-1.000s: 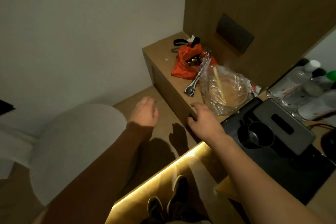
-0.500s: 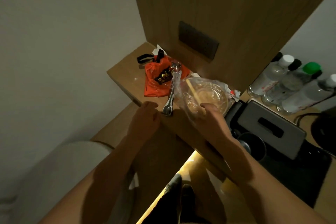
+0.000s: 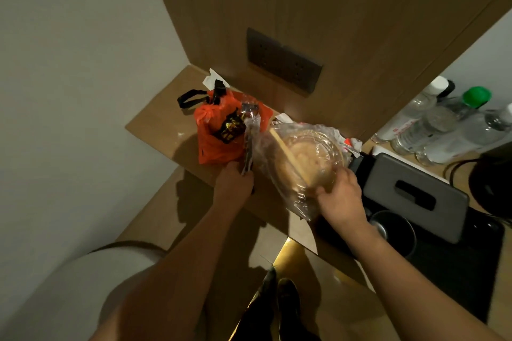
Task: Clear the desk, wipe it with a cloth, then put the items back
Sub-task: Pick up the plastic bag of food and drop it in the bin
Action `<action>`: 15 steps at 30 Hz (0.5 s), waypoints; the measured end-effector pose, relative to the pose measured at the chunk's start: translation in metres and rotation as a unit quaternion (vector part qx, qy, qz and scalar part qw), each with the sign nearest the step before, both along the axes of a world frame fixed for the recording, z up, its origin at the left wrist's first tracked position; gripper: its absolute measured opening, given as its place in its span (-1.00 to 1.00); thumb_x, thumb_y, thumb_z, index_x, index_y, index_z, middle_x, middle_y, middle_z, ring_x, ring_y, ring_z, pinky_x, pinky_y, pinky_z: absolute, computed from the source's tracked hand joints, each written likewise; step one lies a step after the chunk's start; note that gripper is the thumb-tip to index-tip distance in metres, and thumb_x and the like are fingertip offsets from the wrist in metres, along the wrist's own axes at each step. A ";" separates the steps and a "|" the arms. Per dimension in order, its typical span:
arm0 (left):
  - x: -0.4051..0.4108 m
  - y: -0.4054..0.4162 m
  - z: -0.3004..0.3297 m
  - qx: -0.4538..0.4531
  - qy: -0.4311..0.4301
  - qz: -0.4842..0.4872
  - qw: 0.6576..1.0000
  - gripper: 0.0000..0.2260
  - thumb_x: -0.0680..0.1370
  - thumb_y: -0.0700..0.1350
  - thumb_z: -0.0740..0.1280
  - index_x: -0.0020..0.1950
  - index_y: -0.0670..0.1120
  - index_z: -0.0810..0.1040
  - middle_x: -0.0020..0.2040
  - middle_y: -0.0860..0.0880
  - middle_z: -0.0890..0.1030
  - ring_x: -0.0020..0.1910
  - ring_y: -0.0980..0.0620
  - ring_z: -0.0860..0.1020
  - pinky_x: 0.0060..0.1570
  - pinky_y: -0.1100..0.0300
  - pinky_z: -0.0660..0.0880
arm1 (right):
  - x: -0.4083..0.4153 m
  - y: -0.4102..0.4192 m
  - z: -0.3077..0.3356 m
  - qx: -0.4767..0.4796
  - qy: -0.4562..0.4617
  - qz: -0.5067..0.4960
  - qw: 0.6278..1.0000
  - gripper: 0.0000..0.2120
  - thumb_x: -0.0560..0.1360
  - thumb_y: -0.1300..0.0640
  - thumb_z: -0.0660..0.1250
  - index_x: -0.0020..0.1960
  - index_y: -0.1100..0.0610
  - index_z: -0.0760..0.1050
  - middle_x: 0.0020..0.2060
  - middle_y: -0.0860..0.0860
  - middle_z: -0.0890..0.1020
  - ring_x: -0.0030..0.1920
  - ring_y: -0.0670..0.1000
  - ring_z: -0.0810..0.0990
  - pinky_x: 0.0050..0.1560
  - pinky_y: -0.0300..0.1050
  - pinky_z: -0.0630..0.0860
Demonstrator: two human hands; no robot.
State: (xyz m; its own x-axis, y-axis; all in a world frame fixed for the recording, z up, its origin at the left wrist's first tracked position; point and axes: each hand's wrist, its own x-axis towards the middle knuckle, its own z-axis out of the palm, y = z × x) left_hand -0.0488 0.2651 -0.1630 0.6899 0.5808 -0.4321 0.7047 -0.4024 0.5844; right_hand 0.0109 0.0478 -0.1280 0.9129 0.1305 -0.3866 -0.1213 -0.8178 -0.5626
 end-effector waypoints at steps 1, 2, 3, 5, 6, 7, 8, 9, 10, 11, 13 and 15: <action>0.001 0.001 -0.001 -0.002 0.002 0.001 1.000 -0.82 0.59 -0.05 0.27 0.13 -0.11 0.51 -0.01 -0.04 0.55 0.03 -0.12 0.57 -0.10 0.10 0.41 | 0.001 0.001 -0.002 0.006 0.005 -0.015 1.000 -0.36 0.50 0.12 0.39 0.51 0.14 0.23 0.49 0.10 0.25 0.48 0.19 0.25 0.47 0.09 0.26; 0.002 0.001 -0.001 -0.001 0.004 0.000 1.000 -0.80 0.59 -0.04 0.27 0.15 -0.11 0.52 0.03 -0.06 0.58 0.04 -0.13 0.57 -0.07 0.06 0.46 | 0.002 0.002 -0.004 0.014 0.010 -0.030 0.999 -0.36 0.50 0.13 0.39 0.51 0.14 0.22 0.49 0.11 0.25 0.47 0.19 0.26 0.45 0.09 0.27; 0.003 0.003 0.000 0.000 0.005 -0.001 1.000 -0.78 0.59 -0.03 0.26 0.17 -0.11 0.52 0.06 -0.09 0.59 0.06 -0.14 0.58 -0.01 0.01 0.51 | 0.004 0.004 -0.006 0.022 0.016 -0.047 0.999 -0.37 0.50 0.14 0.38 0.51 0.15 0.22 0.48 0.12 0.25 0.46 0.20 0.28 0.43 0.09 0.27; 0.003 0.005 0.001 0.002 -0.001 -0.002 1.000 -0.76 0.60 -0.03 0.26 0.20 -0.10 0.52 0.10 -0.11 0.59 0.07 -0.15 0.58 0.06 -0.05 0.55 | 0.007 0.008 -0.008 0.035 0.029 -0.083 0.996 -0.38 0.51 0.17 0.35 0.51 0.15 0.22 0.46 0.15 0.29 0.44 0.22 0.30 0.41 0.09 0.29; 0.003 0.006 0.001 0.002 -0.005 -0.001 1.000 -0.75 0.60 -0.02 0.25 0.23 -0.09 0.52 0.11 -0.10 0.59 0.08 -0.15 0.58 0.08 -0.06 0.55 | 0.009 0.010 -0.009 0.038 0.038 -0.100 0.994 -0.39 0.51 0.18 0.33 0.51 0.15 0.23 0.44 0.17 0.32 0.42 0.24 0.32 0.40 0.10 0.30; 0.003 0.006 0.001 0.002 -0.007 0.001 1.000 -0.73 0.60 -0.02 0.26 0.25 -0.09 0.50 0.14 -0.10 0.58 0.09 -0.15 0.58 0.09 -0.07 0.55 | 0.011 0.011 -0.011 0.039 0.049 -0.114 0.991 -0.40 0.50 0.18 0.32 0.50 0.15 0.23 0.41 0.19 0.34 0.41 0.25 0.33 0.39 0.11 0.31; 0.003 0.007 0.002 0.004 -0.010 0.004 1.000 -0.72 0.60 -0.02 0.27 0.27 -0.09 0.49 0.16 -0.11 0.57 0.10 -0.15 0.57 0.09 -0.06 0.54 | 0.014 0.013 -0.012 0.038 0.060 -0.128 0.989 -0.41 0.50 0.17 0.31 0.50 0.16 0.23 0.40 0.20 0.36 0.39 0.27 0.34 0.38 0.11 0.32; 0.004 0.008 0.001 0.006 -0.012 0.005 1.000 -0.71 0.60 -0.02 0.27 0.28 -0.09 0.48 0.18 -0.11 0.56 0.11 -0.15 0.57 0.08 -0.04 0.53 | 0.016 0.014 -0.013 0.036 0.068 -0.140 0.987 -0.42 0.50 0.17 0.31 0.49 0.18 0.24 0.38 0.21 0.38 0.38 0.28 0.37 0.37 0.12 0.35; 0.004 0.009 0.002 0.010 -0.015 0.003 1.000 -0.71 0.61 -0.02 0.27 0.29 -0.09 0.49 0.19 -0.11 0.56 0.12 -0.14 0.56 0.08 -0.03 0.52 | 0.018 0.015 -0.014 0.032 0.076 -0.151 0.985 -0.43 0.50 0.16 0.31 0.47 0.21 0.24 0.37 0.23 0.40 0.35 0.29 0.40 0.35 0.14 0.38; 0.005 0.010 0.001 0.011 -0.015 0.000 1.000 -0.70 0.61 0.00 0.26 0.29 -0.09 0.49 0.20 -0.10 0.56 0.14 -0.15 0.56 0.10 -0.04 0.52 | 0.020 0.016 -0.015 0.027 0.084 -0.161 0.983 -0.45 0.50 0.16 0.32 0.44 0.24 0.25 0.34 0.24 0.43 0.32 0.30 0.43 0.31 0.15 0.43; 0.006 0.013 0.000 0.009 -0.014 -0.007 1.000 -0.70 0.62 0.02 0.23 0.29 -0.09 0.51 0.20 -0.10 0.57 0.16 -0.15 0.57 0.16 -0.08 0.52 | 0.024 0.017 -0.017 0.018 0.100 -0.181 0.978 -0.48 0.50 0.17 0.32 0.39 0.29 0.27 0.29 0.27 0.46 0.25 0.31 0.49 0.21 0.14 0.50; 0.003 0.016 -0.002 0.012 -0.022 -0.010 1.000 -0.71 0.62 -0.01 0.24 0.29 -0.09 0.51 0.19 -0.09 0.57 0.14 -0.11 0.56 0.14 -0.04 0.51 | 0.027 0.017 -0.021 0.006 0.111 -0.191 0.975 -0.50 0.49 0.18 0.33 0.36 0.32 0.29 0.27 0.27 0.48 0.22 0.29 0.52 0.11 0.06 0.52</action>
State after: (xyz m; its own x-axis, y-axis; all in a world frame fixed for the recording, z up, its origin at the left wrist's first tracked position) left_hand -0.0460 0.2810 -0.1649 0.7202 0.5758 -0.3870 0.6694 -0.4301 0.6057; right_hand 0.0380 0.0646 -0.1489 0.7899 -0.1971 -0.5806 -0.5359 -0.6822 -0.4975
